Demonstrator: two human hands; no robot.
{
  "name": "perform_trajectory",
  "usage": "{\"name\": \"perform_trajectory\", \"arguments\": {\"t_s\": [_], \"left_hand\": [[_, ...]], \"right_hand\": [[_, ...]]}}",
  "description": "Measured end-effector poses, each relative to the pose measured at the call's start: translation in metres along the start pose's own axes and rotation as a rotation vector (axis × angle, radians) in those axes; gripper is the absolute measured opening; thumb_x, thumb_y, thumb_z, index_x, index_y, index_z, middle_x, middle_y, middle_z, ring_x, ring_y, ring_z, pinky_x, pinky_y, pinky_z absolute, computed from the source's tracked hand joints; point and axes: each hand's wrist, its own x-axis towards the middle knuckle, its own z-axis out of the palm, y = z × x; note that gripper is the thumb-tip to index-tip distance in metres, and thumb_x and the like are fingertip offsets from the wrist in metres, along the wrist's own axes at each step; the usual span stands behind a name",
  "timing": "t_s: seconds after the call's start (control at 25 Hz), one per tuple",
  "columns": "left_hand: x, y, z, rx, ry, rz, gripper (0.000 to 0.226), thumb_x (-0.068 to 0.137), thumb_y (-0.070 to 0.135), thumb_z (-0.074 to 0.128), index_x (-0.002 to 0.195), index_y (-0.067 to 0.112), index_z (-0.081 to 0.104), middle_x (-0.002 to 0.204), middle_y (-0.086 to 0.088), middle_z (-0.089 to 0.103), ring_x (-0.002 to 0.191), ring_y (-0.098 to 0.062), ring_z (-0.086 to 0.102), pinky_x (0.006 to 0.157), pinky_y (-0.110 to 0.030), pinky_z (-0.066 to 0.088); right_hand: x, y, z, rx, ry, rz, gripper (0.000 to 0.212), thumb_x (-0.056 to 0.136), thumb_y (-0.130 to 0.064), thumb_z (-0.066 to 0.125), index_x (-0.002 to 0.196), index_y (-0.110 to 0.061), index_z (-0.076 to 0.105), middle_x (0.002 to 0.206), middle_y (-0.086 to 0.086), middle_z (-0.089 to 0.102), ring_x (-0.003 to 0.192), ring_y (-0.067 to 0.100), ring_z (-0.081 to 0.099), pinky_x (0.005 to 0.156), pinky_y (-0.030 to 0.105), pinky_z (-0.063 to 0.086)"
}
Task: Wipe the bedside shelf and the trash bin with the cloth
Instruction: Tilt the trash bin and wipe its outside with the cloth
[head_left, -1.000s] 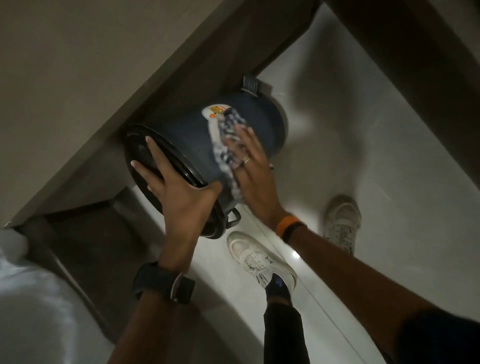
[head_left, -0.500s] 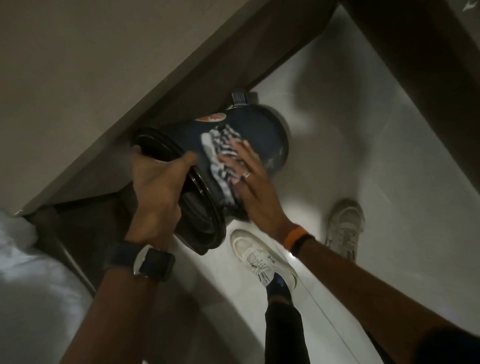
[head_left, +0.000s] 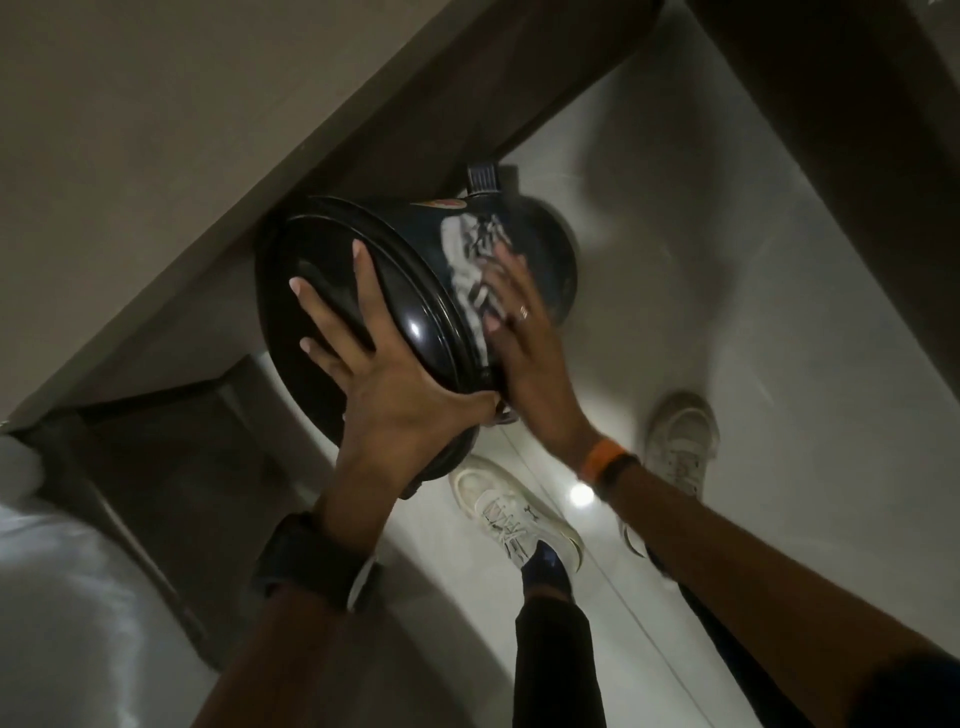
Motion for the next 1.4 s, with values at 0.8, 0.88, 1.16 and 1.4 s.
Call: {"name": "perform_trajectory", "arguments": {"t_s": [0.8,0.88,1.16,1.4], "left_hand": [[-0.030,-0.002,0.010,-0.378,0.230,-0.102,0.117,0.069,0.012,0.083,0.162,0.036,0.016,0.163,-0.004,0.033,0.144,-0.024,0.044,0.117,-0.050,0.045],[-0.023,0.002,0.006,-0.405,0.259,-0.104,0.110,0.075,0.011,0.081,0.163,0.031,0.018,0.155,0.003,0.044,0.134,-0.016,0.053,0.114,-0.045,0.048],[0.002,0.001,-0.009,-0.463,0.266,-0.130,0.106,0.070,0.044,0.089,0.159,0.031,0.033,0.134,0.015,0.062,0.116,-0.003,0.063,0.111,-0.040,0.051],[-0.021,0.015,0.012,-0.168,-0.011,-0.037,0.142,0.071,0.028,0.092,0.159,0.048,-0.018,0.173,-0.003,-0.024,0.160,-0.037,-0.012,0.124,-0.063,0.014]], "right_hand": [[0.022,0.068,-0.058,-0.232,0.274,0.128,0.045,0.103,-0.037,0.035,0.149,-0.039,0.036,0.169,0.000,0.029,0.157,0.031,0.026,0.127,0.062,0.025],[0.025,0.061,-0.054,-0.240,0.284,0.191,0.046,0.103,-0.038,0.034,0.149,-0.034,0.037,0.168,0.011,0.031,0.158,0.032,0.025,0.128,0.062,0.022],[-0.020,0.040,-0.029,-0.352,-0.103,-0.300,0.055,0.107,-0.026,0.048,0.156,-0.037,0.027,0.172,-0.011,0.013,0.162,0.017,-0.002,0.132,0.059,0.004],[0.051,0.076,-0.070,-0.060,0.444,0.404,0.065,0.096,-0.045,0.036,0.156,-0.019,0.032,0.166,0.009,0.035,0.153,0.030,0.036,0.127,0.055,0.029]]}}
